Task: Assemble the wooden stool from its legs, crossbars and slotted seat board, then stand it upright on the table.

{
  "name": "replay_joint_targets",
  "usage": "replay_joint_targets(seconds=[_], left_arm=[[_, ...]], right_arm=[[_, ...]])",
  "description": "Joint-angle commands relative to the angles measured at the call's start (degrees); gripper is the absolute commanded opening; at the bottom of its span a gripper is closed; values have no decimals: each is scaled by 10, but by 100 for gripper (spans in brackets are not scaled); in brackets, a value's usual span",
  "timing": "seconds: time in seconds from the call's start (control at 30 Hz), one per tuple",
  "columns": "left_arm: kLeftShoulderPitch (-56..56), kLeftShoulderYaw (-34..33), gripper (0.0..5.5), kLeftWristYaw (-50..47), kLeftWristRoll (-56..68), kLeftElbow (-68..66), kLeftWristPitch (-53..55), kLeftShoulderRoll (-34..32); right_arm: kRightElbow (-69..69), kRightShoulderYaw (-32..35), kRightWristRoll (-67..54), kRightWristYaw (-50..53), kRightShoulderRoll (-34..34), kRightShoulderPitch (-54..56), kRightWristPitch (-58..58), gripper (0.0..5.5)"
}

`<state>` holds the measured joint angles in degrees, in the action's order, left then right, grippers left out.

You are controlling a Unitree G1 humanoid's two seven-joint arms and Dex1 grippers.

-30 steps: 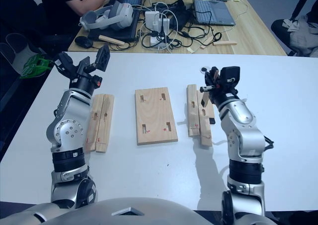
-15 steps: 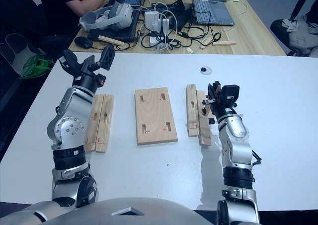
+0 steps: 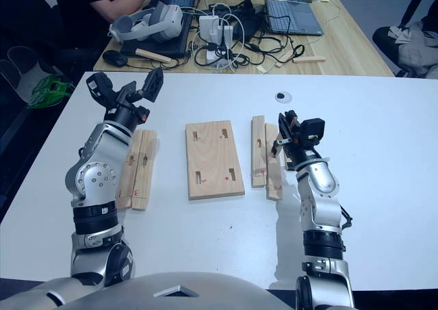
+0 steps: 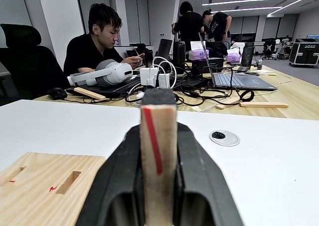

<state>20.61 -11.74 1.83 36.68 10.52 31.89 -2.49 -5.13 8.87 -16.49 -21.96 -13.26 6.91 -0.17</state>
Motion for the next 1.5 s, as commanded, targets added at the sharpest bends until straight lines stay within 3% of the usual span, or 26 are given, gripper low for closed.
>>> replay_joint_targets(seconds=[0.03, 0.3, 0.57, 0.7, 1.03, 1.4, 1.5], left_arm=[[-1, -4, 540, -3, -2, -4, 10, -3], [8, -16, 540, -4, 1, -17, 18, -3], [15, -23, 540, -4, -3, -35, 11, 0], [18, -24, 540, -4, -3, -39, 11, 2], [20, -31, 540, -6, 0, -47, 15, 1], [20, -35, 540, -10, 1, -53, 12, 6], [23, -52, 540, -19, 16, -69, 18, 16]], right_arm=[[-26, 7, -7, 4, 6, 11, 7, 39], [-107, 29, -22, 10, 12, 18, 14, 39], [-277, 0, 110, 42, -60, 90, -131, 39], [-362, 1, 114, 42, -54, 115, -187, 39], [-334, 70, -25, 17, 27, 70, -194, 38], [-341, 46, 4, 23, 3, 73, -168, 38], [-300, 44, 14, 37, -8, 79, -159, 109]])
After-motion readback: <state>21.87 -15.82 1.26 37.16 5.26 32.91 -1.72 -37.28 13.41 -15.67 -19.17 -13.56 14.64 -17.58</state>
